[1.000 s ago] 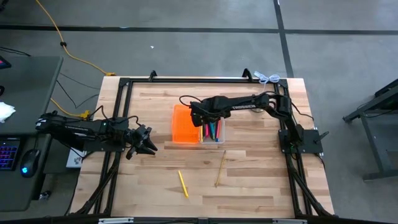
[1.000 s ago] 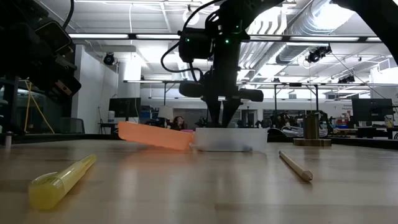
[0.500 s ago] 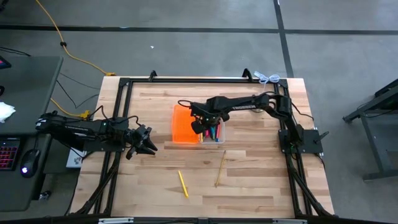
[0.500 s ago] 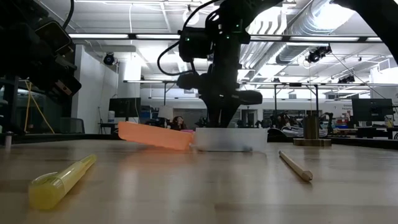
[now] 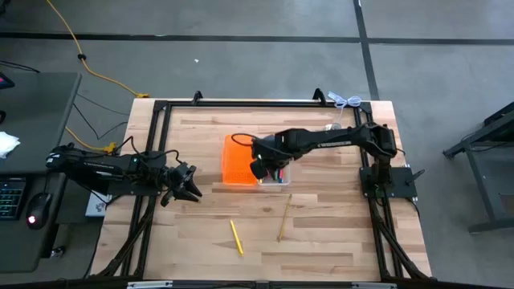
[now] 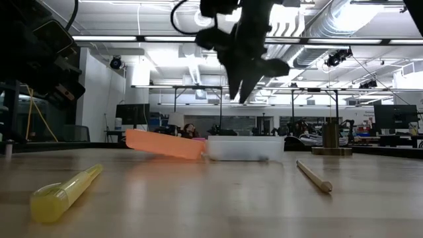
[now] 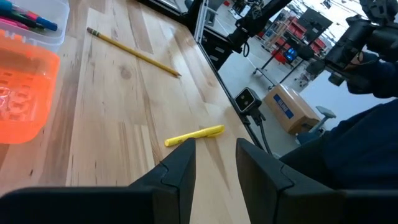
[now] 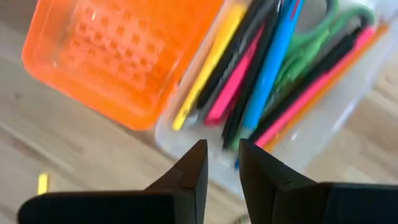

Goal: Pick & place school supplies into a supply box
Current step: Put the yellow pencil into the supply box

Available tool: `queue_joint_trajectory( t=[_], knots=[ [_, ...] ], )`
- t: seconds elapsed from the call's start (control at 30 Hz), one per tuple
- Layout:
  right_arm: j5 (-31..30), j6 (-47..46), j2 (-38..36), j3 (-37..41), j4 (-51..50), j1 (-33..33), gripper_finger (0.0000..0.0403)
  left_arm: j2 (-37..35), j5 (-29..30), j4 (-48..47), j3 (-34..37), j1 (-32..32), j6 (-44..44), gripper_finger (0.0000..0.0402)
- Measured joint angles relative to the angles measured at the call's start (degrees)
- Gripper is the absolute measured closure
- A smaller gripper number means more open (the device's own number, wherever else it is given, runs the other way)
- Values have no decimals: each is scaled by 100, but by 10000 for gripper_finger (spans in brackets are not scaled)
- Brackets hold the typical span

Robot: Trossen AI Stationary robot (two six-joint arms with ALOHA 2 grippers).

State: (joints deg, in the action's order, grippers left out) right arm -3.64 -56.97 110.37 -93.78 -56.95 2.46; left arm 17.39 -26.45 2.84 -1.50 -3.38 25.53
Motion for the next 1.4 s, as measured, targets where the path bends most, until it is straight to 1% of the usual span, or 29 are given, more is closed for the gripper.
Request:
queue_joint_trajectory(
  t=[0.23,0.43,0.77,0.83,1.13,1.3,1.4],
  knots=[
    [128,-944,-223,0,-561,-598,336,0,2,-6,-3,-1,-19,257],
    [404,-1793,-234,0,-586,-1101,336,0,5,-13,-4,-1,-21,257],
    [140,-3392,-234,0,-586,-1699,336,0,55,-2,-4,-2,-222,257],
    [61,-3587,-234,0,-595,-1784,336,0,63,-1,-4,-1,-286,257],
    [76,-4309,-222,0,-808,-2044,336,0,63,2,-3,0,-323,257],
    [124,-4378,-28,0,-817,-2096,336,0,62,3,-4,0,-323,257],
    [312,-4373,127,0,-808,-2096,336,0,61,4,-3,-2,-323,257]
  ],
)
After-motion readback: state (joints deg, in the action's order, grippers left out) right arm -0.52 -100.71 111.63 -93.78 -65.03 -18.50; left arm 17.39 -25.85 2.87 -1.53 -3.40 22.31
